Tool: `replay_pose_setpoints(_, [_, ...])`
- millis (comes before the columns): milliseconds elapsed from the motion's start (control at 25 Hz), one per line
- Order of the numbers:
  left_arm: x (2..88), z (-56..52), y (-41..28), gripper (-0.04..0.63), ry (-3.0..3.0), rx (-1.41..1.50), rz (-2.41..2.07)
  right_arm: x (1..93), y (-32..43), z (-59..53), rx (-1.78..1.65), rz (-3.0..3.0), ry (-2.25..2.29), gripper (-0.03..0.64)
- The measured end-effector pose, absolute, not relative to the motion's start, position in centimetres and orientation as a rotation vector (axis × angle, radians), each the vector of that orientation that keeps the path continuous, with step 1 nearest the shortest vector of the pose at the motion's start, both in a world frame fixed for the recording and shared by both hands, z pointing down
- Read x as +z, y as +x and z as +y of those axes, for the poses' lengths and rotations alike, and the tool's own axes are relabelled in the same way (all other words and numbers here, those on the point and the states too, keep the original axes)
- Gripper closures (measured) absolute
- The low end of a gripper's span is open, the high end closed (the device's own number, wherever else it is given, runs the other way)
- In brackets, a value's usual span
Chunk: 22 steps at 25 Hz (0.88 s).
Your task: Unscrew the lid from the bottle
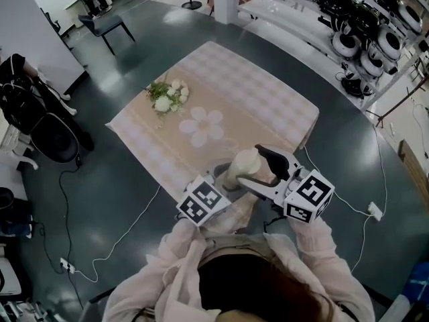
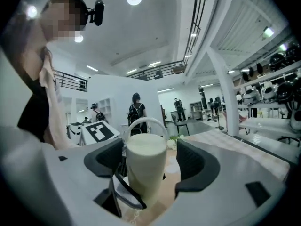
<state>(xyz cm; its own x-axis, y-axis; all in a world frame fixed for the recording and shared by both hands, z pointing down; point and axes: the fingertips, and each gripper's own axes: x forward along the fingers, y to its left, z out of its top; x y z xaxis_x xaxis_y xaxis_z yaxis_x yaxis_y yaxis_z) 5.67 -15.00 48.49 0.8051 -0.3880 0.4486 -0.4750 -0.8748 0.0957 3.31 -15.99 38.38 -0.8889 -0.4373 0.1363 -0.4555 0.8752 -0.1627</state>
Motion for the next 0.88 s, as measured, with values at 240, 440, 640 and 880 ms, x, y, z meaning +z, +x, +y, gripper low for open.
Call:
replay_pose_setpoints(240, [48.1, -12.8, 6.5, 0.281, 2.853, 0.618, -0.442, 37.2, 2.6, -13.6, 0.159, -3.030, 0.408, 0.314])
replay_pose_setpoints(440, [46.4, -9.1, 7.4, 0.281, 2.898, 0.513, -0.006, 35.2, 3.0, -10.4, 0.122, -3.198, -0.106, 0.310])
replay_pose_setpoints(640, [47.0, -12.5, 6.6, 0.281, 2.850, 0.552, -0.424, 36.4, 3.4, -12.3, 0.166, -3.107, 0.286, 0.223])
replay_pose_setpoints(880, [46.8, -15.0, 5.8, 0.281, 2.836, 0.617, -0.705, 37.0, 3.4, -15.0, 0.216, -3.010, 0.677, 0.326])
